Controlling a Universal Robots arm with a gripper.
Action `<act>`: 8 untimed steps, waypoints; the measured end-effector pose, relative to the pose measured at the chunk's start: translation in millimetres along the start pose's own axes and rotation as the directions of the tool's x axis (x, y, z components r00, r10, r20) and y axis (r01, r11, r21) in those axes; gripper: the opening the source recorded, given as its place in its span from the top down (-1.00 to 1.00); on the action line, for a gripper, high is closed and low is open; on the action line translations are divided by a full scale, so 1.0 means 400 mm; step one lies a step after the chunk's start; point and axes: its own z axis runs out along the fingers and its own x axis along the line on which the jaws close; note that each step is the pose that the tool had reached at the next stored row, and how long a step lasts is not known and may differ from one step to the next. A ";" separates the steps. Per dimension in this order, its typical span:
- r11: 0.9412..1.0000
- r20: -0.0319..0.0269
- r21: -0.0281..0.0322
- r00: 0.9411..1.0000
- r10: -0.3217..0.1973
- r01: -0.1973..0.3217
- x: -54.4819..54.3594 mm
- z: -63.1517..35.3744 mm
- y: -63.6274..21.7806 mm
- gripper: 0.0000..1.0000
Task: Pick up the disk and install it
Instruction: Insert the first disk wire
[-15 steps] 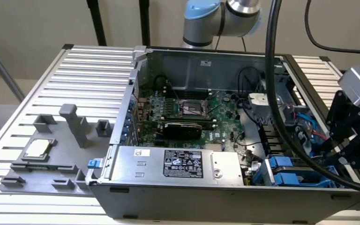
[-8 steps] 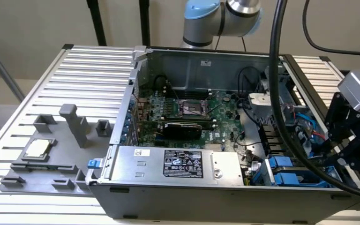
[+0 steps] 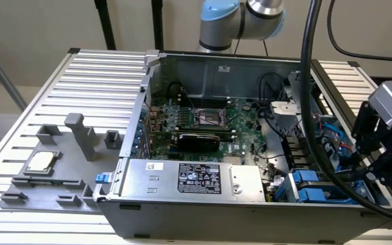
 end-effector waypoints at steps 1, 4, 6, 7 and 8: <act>1.000 0.002 0.000 1.000 -0.006 0.006 0.000 0.001 -0.001 -1.00; 1.000 0.009 -0.001 1.000 -0.022 0.022 0.001 0.001 -0.005 -1.00; 1.000 0.012 -0.002 0.999 -0.031 0.031 0.001 0.001 -0.007 -1.00; 0.999 0.013 -0.002 0.999 -0.036 0.036 0.001 0.002 -0.007 -1.00; 0.999 0.014 -0.002 0.999 -0.040 0.040 0.001 0.002 -0.008 -1.00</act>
